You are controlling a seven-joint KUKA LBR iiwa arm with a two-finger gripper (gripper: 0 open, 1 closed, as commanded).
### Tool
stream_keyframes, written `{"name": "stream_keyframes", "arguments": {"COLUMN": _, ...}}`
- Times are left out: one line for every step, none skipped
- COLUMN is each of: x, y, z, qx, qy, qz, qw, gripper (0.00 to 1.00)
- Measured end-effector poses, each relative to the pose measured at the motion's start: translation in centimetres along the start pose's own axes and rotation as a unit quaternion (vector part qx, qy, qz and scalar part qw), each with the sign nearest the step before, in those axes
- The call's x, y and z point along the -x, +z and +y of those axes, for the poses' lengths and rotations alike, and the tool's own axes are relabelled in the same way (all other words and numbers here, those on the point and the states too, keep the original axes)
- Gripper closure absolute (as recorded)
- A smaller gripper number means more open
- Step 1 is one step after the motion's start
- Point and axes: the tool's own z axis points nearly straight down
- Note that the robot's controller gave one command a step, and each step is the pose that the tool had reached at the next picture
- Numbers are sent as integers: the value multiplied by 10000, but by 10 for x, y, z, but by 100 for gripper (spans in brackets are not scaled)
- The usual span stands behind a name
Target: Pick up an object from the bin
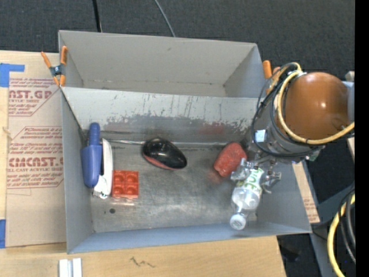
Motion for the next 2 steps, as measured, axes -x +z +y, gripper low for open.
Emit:
{"name": "stream_keyframes", "arguments": {"x": -17, "y": 48, "z": -1, "qx": -4, "qy": -698, "qz": -105, "qw": 9975, "gripper": 100}}
{"name": "stream_keyframes", "arguments": {"x": -16, "y": 58, "z": -11, "qx": -19, "qy": -1340, "qz": -143, "qw": 9909, "gripper": 100}}
